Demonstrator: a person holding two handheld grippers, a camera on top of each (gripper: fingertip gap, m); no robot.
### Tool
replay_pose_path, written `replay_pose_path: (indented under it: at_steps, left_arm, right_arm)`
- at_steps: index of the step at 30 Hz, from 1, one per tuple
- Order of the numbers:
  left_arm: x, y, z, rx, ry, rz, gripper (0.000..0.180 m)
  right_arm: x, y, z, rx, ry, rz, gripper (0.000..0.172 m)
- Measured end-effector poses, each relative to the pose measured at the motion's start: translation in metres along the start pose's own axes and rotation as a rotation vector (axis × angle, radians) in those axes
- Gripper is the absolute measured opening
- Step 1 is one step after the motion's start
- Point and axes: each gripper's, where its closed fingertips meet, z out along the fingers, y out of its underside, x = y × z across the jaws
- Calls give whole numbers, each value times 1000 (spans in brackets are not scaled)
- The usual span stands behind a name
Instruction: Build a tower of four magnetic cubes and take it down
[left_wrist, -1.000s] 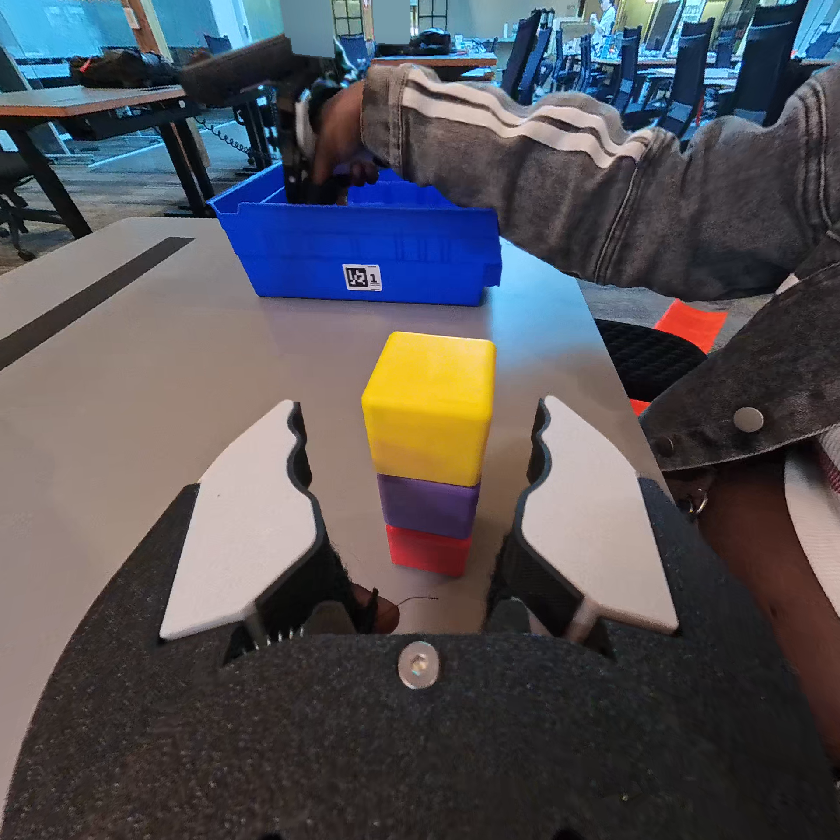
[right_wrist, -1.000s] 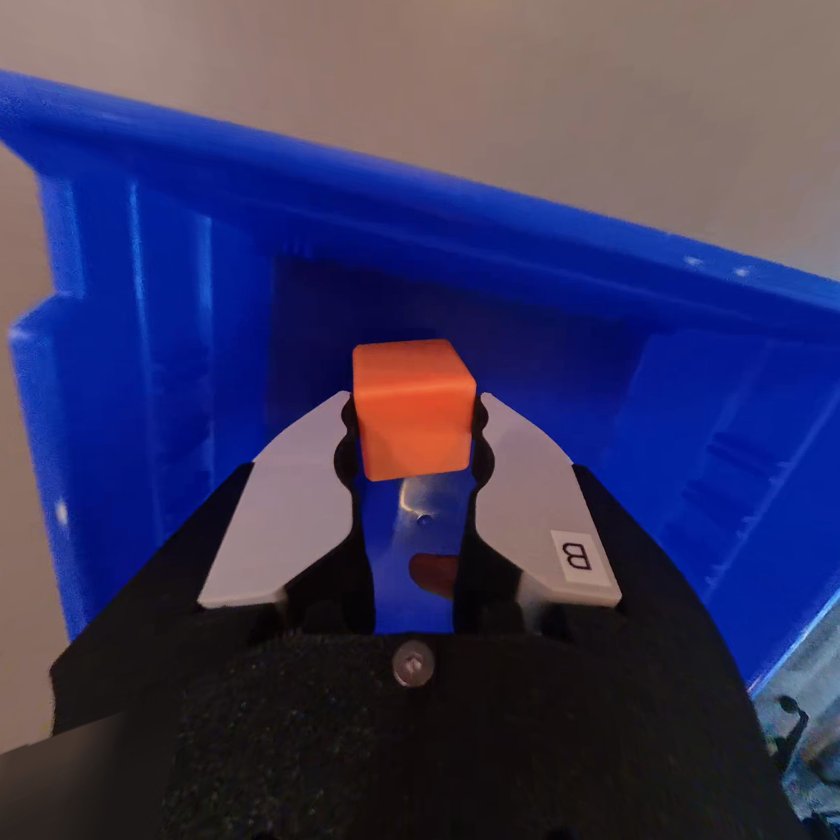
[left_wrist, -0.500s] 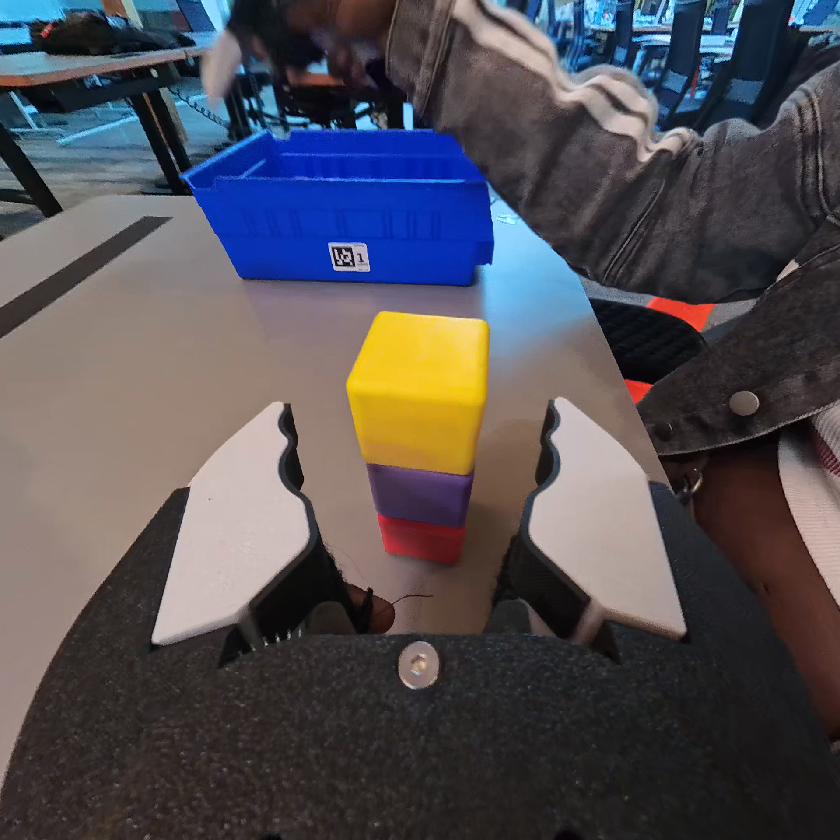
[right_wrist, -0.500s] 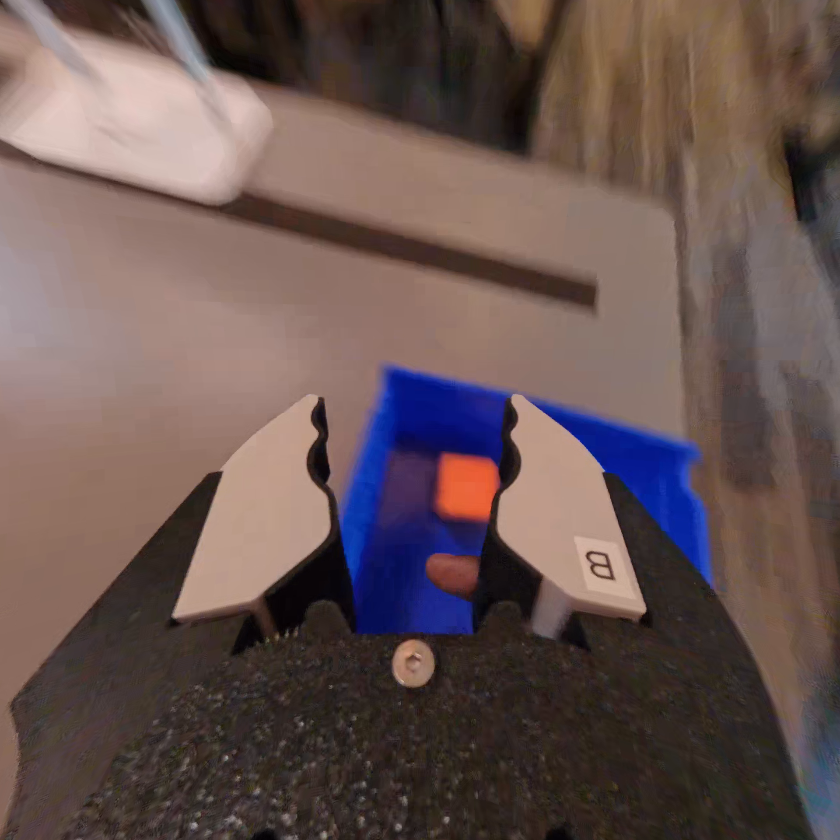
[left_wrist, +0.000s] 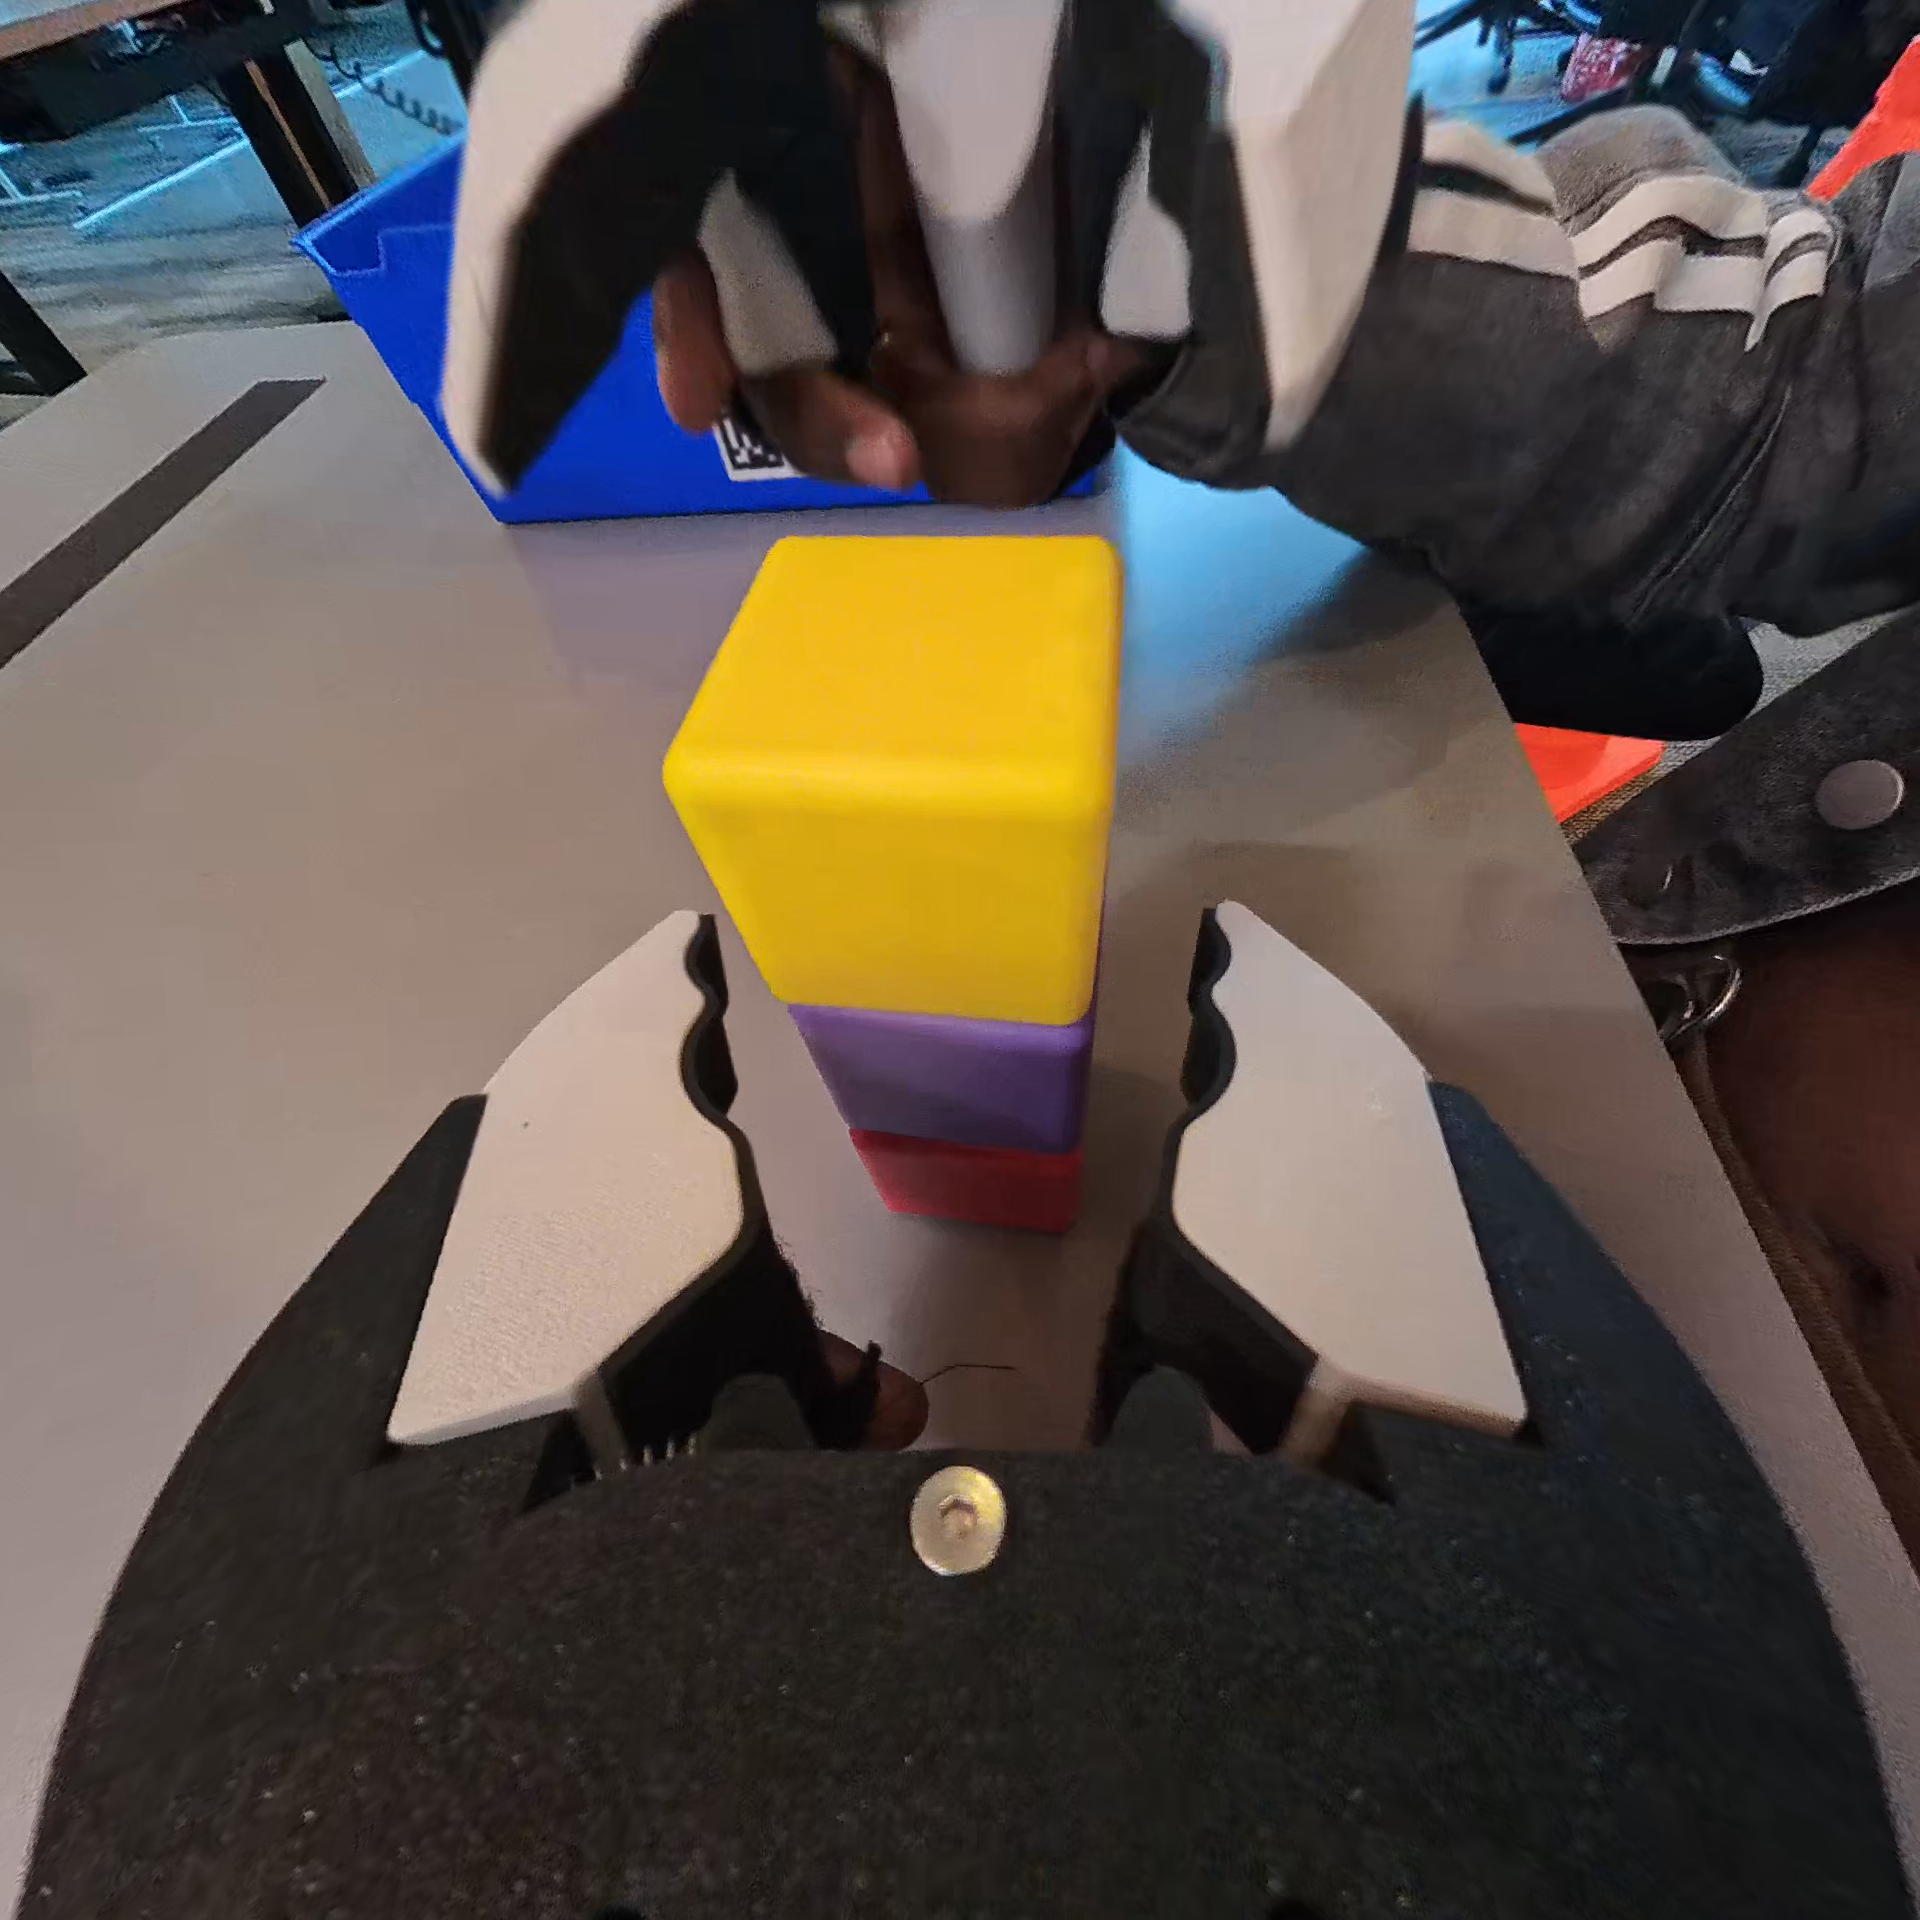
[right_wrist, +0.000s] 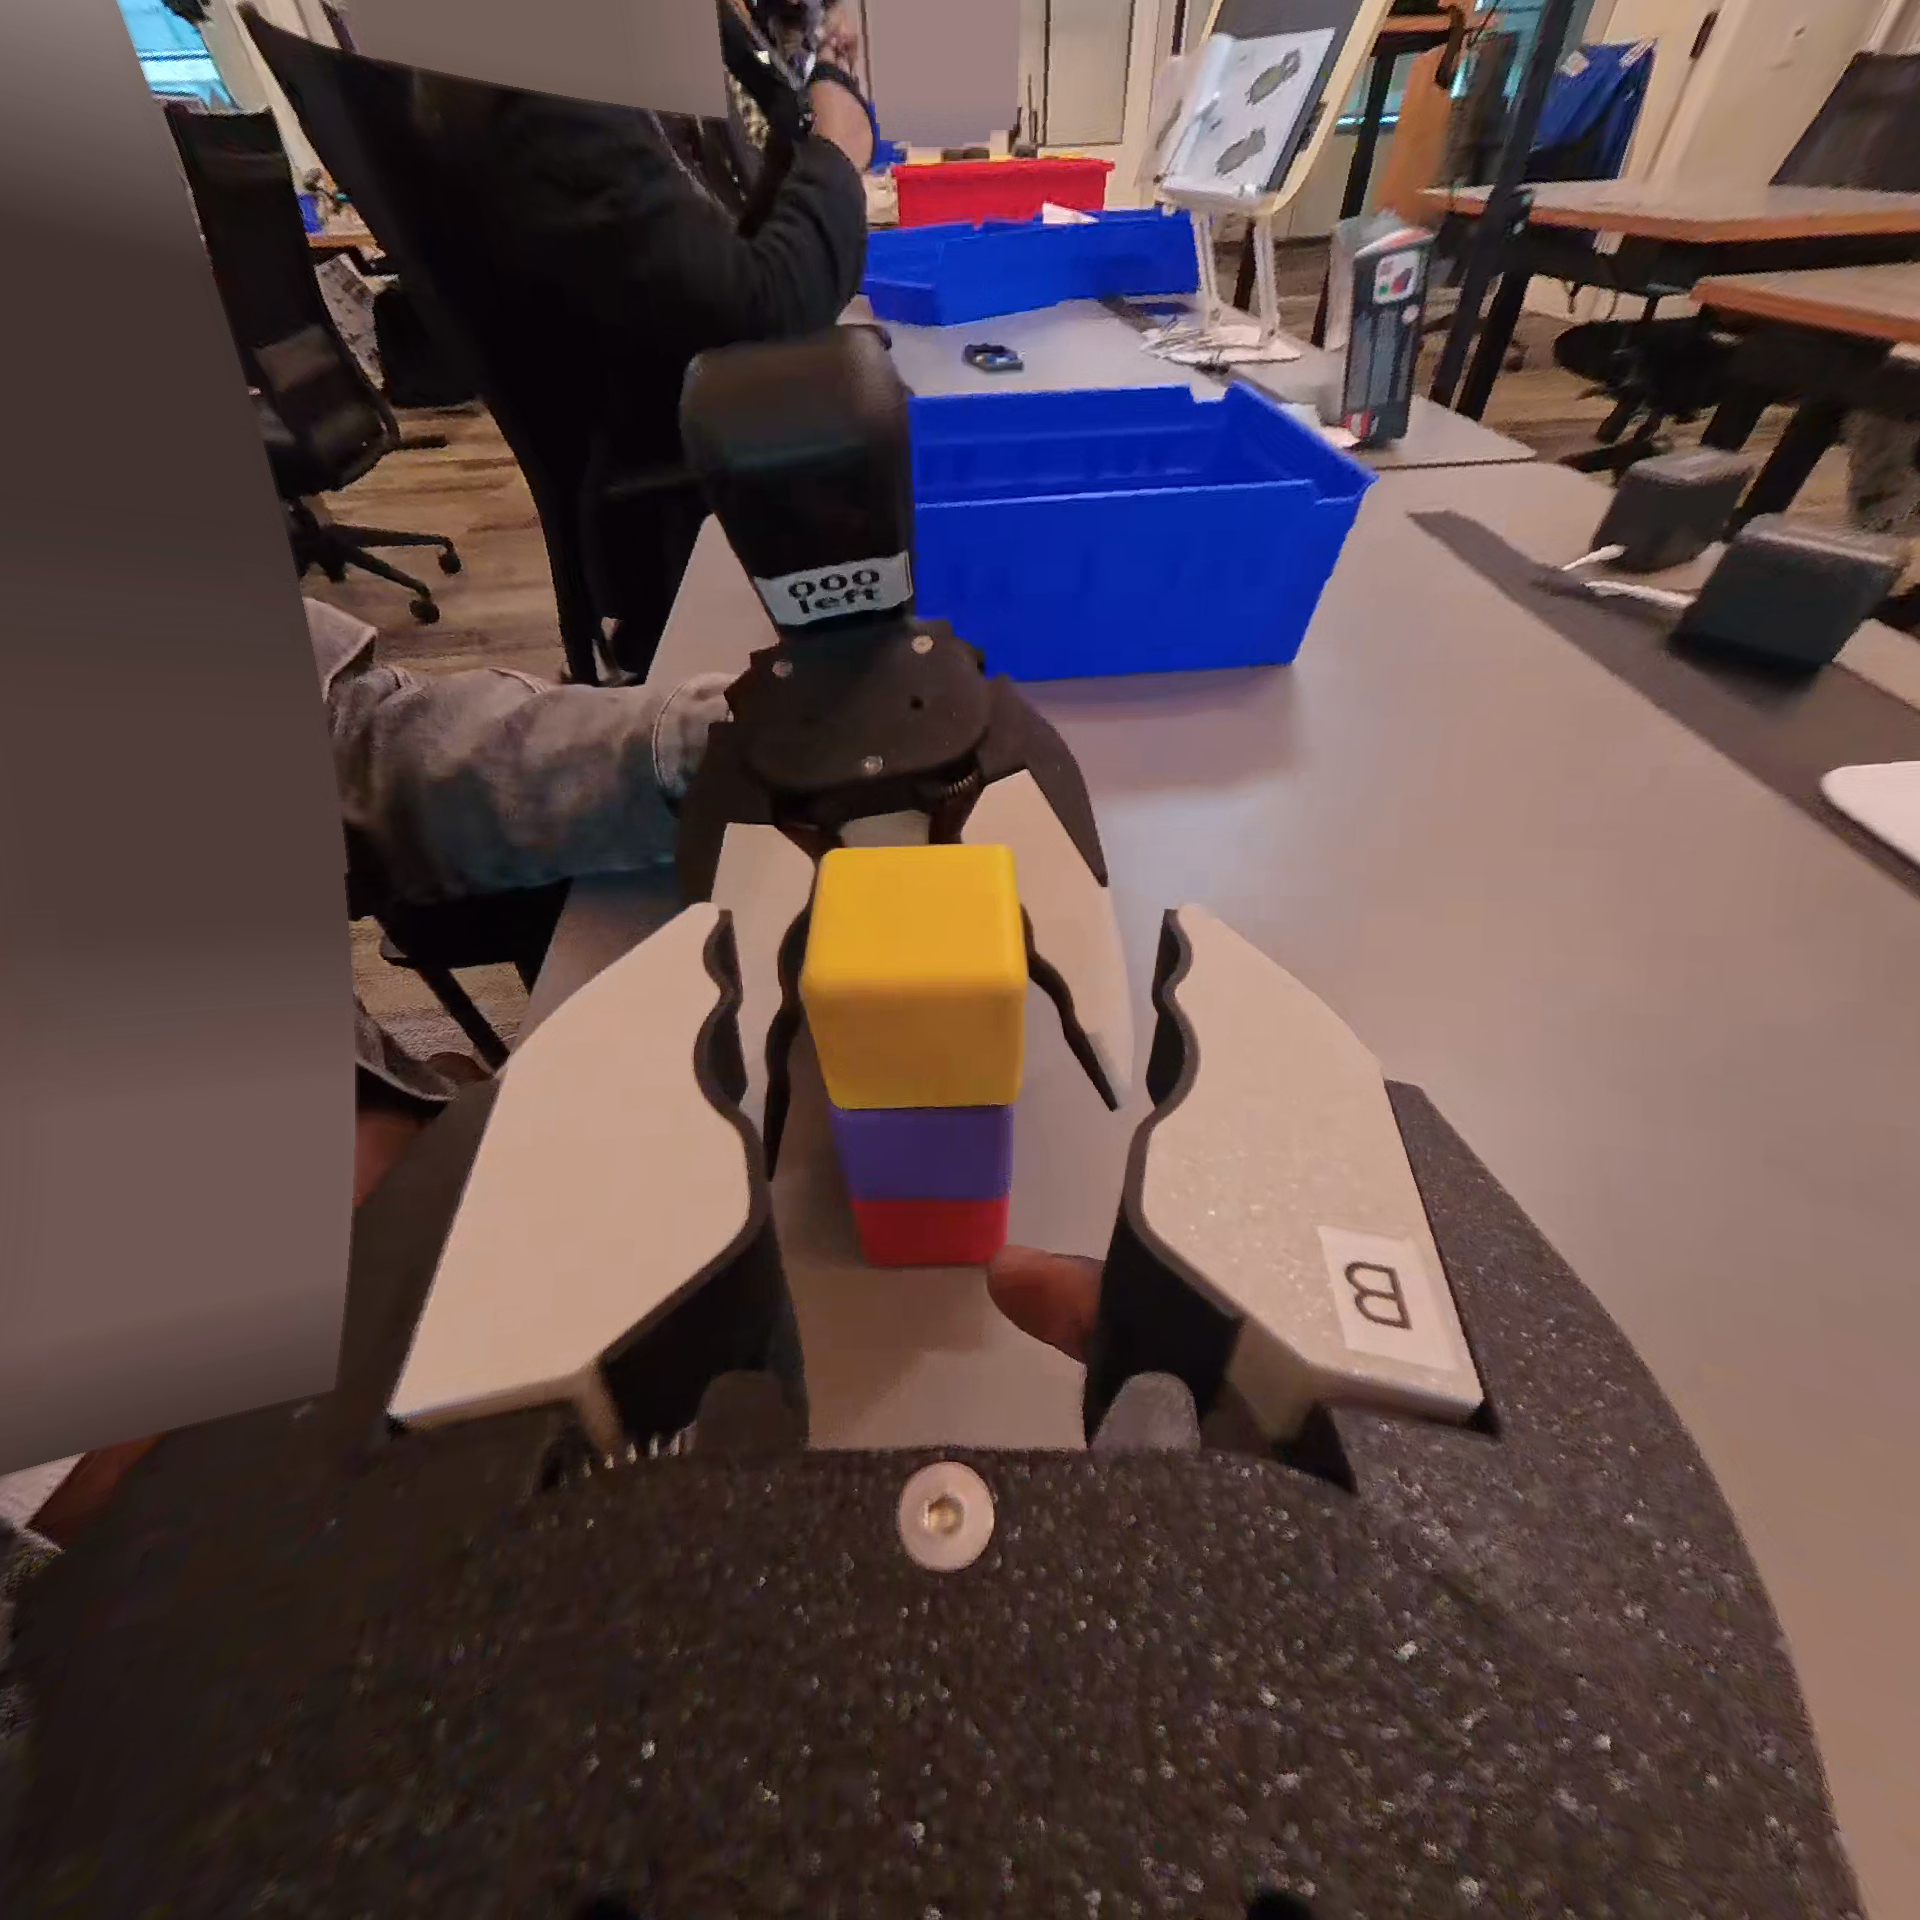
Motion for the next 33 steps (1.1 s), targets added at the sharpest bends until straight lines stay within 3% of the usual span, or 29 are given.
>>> replay_pose_path:
  at_steps: [8,12,14,23,26,28,33]
  left_arm:
    - [0,-2,-3,40,1,9,60]
    - [0,2,-1,23,7,11,57]
    - [1,1,-1,29,11,17,54]
    - [3,2,-1,13,25,-31,52]
    - [3,2,-2,7,24,-16,52]
    - [3,2,-2,5,23,-16,52]
    - [3,2,-2,2,21,-15,52]
  right_arm:
    - [-11,19,19,-41,-45,-1,67]
    - [-13,24,22,-43,-48,-14,62]
    - [-11,23,23,-31,-35,-25,49]
    - [-8,15,15,2,-2,-44,49]
    - [-4,-28,-13,192,24,-17,49]
    - [6,-50,-39,227,115,-33,49]
    - [52,-69,-118,20,512,-20,49]
